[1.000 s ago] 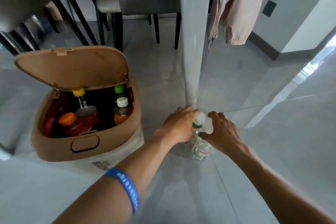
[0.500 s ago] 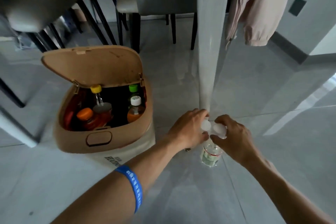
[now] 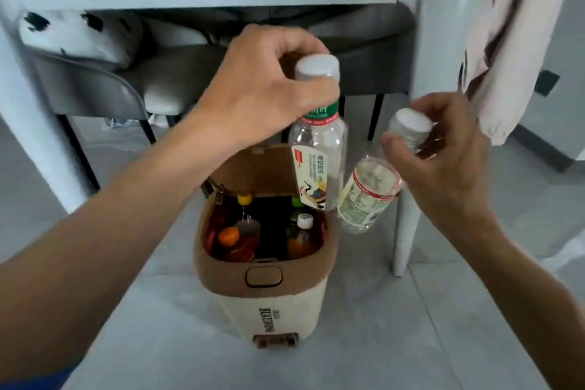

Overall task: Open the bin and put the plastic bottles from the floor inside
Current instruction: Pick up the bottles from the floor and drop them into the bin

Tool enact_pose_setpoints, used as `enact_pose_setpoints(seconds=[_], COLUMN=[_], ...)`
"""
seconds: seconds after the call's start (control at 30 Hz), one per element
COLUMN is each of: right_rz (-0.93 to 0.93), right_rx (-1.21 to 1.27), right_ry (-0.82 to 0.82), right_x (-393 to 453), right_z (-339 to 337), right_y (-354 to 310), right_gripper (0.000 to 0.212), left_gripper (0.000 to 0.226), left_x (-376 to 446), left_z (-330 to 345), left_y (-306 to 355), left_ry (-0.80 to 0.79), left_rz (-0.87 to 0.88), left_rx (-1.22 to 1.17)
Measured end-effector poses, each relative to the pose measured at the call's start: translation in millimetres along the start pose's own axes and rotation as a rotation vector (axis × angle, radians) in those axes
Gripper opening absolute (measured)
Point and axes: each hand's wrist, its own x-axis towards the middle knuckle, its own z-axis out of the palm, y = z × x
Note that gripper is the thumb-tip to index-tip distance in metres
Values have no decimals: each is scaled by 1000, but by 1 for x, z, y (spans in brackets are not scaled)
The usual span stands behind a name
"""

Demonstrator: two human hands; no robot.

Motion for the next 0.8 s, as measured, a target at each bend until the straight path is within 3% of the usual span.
enact_pose_setpoints(seconds=[0.1, 0.3, 0.4, 0.57, 0.8], right_rz=[-25, 7, 20, -7, -100], right_rx=[38, -39, -47, 2, 85], right_ry=[-27, -169, -232, -194, -111], right_x=[1, -23, -28, -26, -41], right_z=[25, 79, 95, 111, 115], right_y=[-17, -14, -11, -16, -9], right_gripper=[40, 40, 38, 37, 40], left_gripper=[22, 38, 36, 32, 23], left_x=[-18, -59, -74, -109, -109], left_z=[-26, -21, -9, 18, 17], left_y=[-20, -83, -118, -152, -168], left_ry=[-13, -272, -401, -688, -812], left_rz=[-39, -234, -336, -376, -448], left_rx=[43, 147, 163, 202, 89])
